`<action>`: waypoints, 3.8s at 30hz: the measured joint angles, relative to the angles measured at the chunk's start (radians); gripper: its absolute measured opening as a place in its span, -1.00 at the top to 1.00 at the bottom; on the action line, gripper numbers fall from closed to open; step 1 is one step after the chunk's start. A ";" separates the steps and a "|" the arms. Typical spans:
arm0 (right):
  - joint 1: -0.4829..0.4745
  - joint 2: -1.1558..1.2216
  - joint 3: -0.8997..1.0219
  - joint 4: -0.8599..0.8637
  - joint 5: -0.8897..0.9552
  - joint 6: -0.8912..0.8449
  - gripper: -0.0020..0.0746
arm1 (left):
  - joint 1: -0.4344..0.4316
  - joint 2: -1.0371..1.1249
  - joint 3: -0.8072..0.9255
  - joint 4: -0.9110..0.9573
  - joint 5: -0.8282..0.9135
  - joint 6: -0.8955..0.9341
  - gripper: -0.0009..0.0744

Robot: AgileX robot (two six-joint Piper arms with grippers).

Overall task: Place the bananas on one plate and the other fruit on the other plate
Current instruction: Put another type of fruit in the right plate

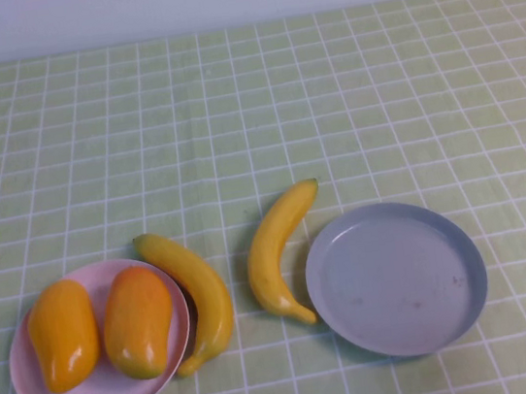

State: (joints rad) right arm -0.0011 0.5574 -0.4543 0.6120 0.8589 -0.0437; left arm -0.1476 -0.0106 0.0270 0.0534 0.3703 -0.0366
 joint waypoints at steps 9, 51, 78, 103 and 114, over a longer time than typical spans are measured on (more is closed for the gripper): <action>0.048 0.350 -0.181 -0.042 0.058 -0.147 0.99 | 0.000 0.000 0.000 0.000 0.000 0.000 0.97; 0.664 1.644 -1.396 -0.381 0.131 0.433 -0.35 | 0.000 0.000 0.000 0.002 0.000 0.000 0.97; 0.674 1.523 -1.557 -0.647 0.359 0.435 0.11 | 0.000 0.000 0.000 0.002 0.000 0.000 0.97; 0.421 1.356 -0.947 -0.612 0.135 0.435 0.11 | 0.000 0.000 0.000 0.002 0.000 0.000 0.97; 0.421 1.362 -0.956 -0.629 0.183 0.433 -0.56 | 0.000 0.000 0.000 0.002 0.000 0.000 0.97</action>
State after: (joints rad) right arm 0.4195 1.9195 -1.4106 -0.0170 1.0417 0.3893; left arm -0.1476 -0.0106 0.0270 0.0552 0.3708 -0.0366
